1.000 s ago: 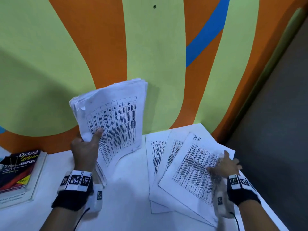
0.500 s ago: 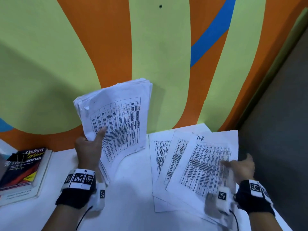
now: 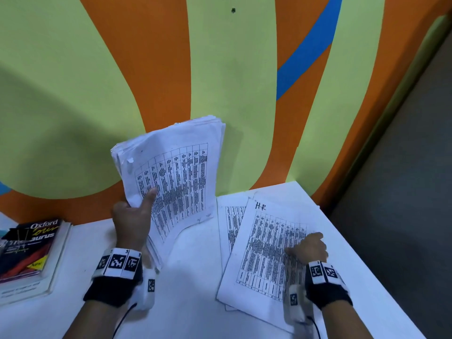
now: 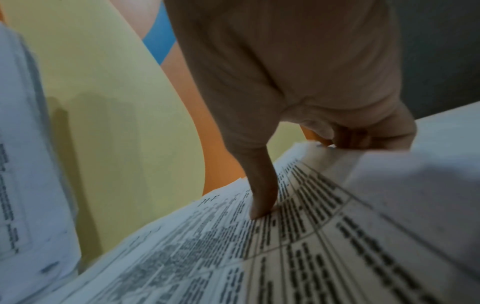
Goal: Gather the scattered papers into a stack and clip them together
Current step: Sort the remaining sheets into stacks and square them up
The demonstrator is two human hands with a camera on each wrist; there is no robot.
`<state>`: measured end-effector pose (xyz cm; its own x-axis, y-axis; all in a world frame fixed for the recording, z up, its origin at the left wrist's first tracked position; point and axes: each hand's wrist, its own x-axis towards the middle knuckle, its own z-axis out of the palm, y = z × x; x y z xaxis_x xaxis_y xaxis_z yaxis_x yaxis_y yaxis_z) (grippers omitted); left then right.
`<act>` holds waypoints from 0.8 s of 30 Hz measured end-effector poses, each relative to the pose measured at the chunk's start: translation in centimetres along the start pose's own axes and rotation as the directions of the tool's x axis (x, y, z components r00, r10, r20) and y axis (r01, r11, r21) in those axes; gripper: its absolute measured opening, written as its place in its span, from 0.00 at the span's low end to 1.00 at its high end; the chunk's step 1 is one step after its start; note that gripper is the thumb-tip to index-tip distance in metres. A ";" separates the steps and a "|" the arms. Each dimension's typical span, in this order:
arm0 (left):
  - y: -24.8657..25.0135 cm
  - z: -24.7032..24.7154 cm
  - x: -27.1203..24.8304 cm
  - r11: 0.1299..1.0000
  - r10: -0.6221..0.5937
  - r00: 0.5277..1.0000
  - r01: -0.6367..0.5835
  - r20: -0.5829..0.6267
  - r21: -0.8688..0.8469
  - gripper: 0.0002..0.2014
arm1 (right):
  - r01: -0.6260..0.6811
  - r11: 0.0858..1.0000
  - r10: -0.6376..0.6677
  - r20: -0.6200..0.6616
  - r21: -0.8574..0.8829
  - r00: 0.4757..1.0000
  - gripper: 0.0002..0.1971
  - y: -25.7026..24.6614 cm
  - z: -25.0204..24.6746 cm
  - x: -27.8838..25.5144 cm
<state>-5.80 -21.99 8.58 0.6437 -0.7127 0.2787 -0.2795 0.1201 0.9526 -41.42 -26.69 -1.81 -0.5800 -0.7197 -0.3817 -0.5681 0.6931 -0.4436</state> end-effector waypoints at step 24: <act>0.3 -3.7 -0.1 0.998 -0.059 0.989 0.061 -0.137 0.009 0.22 | 0.273 0.956 -0.255 0.160 -0.108 0.954 0.29 -2.1 0.6 -1.2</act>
<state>-3.32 -19.28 9.26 0.7509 -0.6168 0.2359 -0.2459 0.0703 0.9667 -39.24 -27.29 -0.91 -0.3152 -0.8693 -0.3807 -0.7645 0.4703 -0.4409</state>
